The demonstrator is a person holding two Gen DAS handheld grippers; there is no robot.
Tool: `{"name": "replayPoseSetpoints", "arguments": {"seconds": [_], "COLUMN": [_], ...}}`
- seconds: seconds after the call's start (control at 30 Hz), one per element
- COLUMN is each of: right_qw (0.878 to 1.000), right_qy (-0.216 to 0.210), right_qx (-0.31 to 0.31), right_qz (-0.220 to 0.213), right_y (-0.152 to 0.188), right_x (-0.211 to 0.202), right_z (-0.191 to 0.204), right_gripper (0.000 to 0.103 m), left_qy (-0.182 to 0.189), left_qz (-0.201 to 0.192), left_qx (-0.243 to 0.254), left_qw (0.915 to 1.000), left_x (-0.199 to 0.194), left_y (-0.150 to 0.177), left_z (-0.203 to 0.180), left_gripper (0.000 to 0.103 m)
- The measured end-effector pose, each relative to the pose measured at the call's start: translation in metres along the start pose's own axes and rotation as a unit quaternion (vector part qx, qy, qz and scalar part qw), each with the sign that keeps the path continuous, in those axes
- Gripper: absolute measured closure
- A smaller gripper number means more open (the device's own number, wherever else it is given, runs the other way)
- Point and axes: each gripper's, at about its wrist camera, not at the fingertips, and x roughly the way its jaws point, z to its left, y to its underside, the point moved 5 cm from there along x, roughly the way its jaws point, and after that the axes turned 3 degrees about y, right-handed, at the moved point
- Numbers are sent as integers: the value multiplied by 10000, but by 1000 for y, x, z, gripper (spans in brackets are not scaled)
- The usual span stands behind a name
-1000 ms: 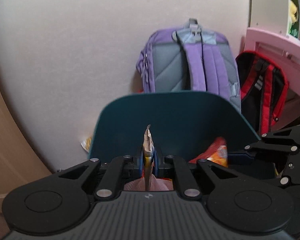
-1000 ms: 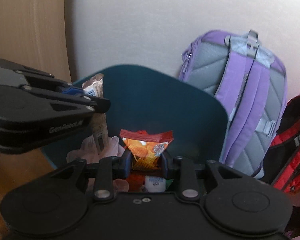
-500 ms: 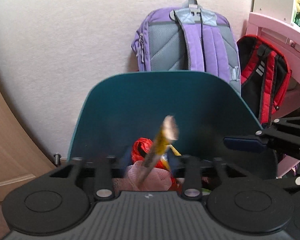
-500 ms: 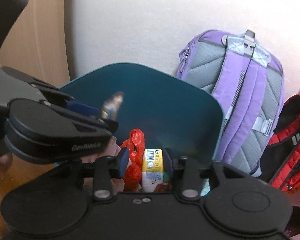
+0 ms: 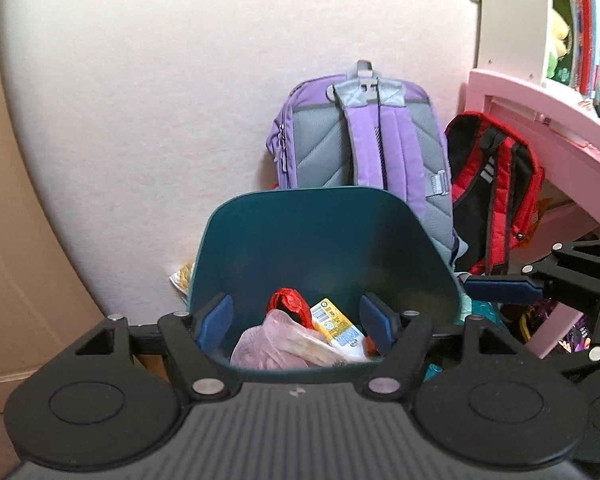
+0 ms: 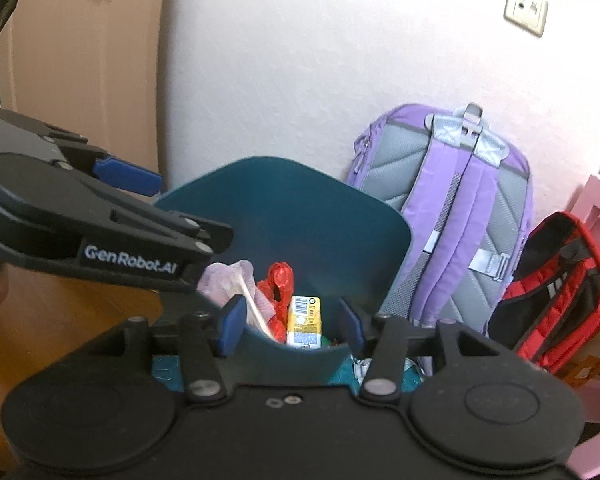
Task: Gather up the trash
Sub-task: 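Raise both open tools away from the wastebasket and lower toward the floor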
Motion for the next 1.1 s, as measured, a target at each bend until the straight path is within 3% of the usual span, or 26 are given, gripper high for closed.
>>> {"name": "replayPoseSetpoints", "arguments": {"seconds": [0.53,0.83,0.97,1.1], "right_qw": [9996,9987,9982,9978], "right_qy": [-189,-492,-590,-651], "right_qx": [-2,7,80,85], "right_qz": [-218,-136,-35,79], "right_y": [39,83,104,124], "right_x": [-93,-111,-110,-102], "right_z": [34,66,76,85], "right_gripper": [45,40,30,27], "left_qy": [61,55,67,51], "left_qz": [-354,-313,-219,-111], "left_qx": [30,6,-88,-122], "left_qw": [9993,9995,9997,9999], "left_x": [-113,-136,-139,-134], "left_y": [50,101,125,149], "left_z": [-19,-23,-22,-20], "left_gripper": [23,22,20,20]}}
